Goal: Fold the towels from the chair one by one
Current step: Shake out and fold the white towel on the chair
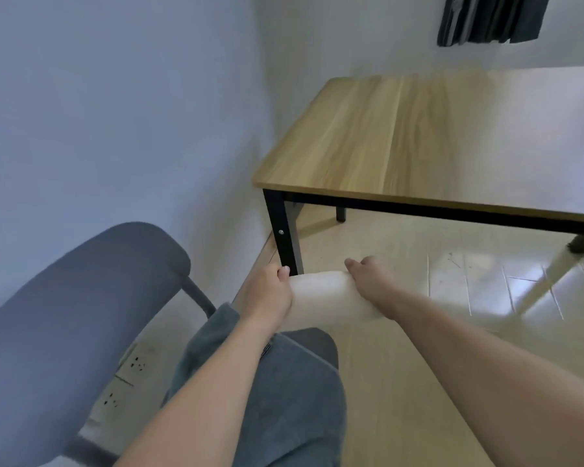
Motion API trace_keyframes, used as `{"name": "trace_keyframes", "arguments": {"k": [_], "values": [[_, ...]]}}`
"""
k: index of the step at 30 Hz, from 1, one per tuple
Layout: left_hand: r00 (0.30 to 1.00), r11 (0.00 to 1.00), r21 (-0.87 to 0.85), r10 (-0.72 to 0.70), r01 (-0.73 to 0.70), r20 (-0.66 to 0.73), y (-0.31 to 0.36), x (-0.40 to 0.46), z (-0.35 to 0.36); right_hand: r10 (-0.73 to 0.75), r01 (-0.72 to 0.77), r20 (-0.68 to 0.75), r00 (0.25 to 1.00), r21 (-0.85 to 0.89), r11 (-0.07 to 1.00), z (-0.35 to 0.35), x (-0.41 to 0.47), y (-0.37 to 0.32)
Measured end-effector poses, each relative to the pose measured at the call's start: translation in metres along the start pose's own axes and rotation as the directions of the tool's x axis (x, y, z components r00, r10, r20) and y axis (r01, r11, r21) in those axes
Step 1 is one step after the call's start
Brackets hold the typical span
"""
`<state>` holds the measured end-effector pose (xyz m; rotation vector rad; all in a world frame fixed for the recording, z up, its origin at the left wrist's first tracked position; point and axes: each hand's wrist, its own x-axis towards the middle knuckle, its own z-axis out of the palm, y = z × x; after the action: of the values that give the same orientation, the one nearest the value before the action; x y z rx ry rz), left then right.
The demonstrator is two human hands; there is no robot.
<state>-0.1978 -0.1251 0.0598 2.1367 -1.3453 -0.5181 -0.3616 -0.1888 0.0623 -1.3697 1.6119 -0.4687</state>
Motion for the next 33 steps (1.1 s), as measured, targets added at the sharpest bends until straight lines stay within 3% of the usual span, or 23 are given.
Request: {"name": "trace_keyframes", "arguments": {"k": [6,11,13,17,19,27,33], "values": [[0.981,0.987,-0.122,0.084,-0.106,-0.176,0.188,-0.025,-0.14,-0.067,0.065,-0.034,0.997,-0.054,0.996,-0.174,-0.087,-0.17],[0.98,0.975,-0.206,0.047,-0.087,-0.194,0.299,-0.09,-0.207,-0.156,0.149,-0.059,0.986,-0.108,0.983,-0.271,-0.173,-0.228],[0.98,0.976,-0.195,0.057,-0.094,-0.189,0.314,-0.104,-0.207,-0.101,0.1,-0.03,0.994,-0.045,0.994,-0.289,-0.185,-0.223],[0.986,0.976,-0.194,0.072,-0.101,-0.15,0.323,-0.106,-0.19,0.146,-0.163,0.103,0.984,0.177,0.971,-0.308,-0.191,-0.195],[0.986,0.977,-0.186,0.082,-0.109,-0.146,0.334,-0.105,-0.18,0.186,-0.213,0.151,0.971,0.194,0.958,-0.318,-0.192,-0.182],[0.965,0.954,-0.207,0.178,-0.217,-0.192,0.432,-0.109,-0.123,-0.055,0.061,-0.064,0.996,0.109,0.992,-0.424,-0.167,-0.154],[0.96,0.945,-0.198,0.234,-0.262,-0.152,0.532,-0.125,-0.044,-0.159,0.165,-0.089,0.983,0.053,0.985,-0.549,-0.134,-0.111]]}}
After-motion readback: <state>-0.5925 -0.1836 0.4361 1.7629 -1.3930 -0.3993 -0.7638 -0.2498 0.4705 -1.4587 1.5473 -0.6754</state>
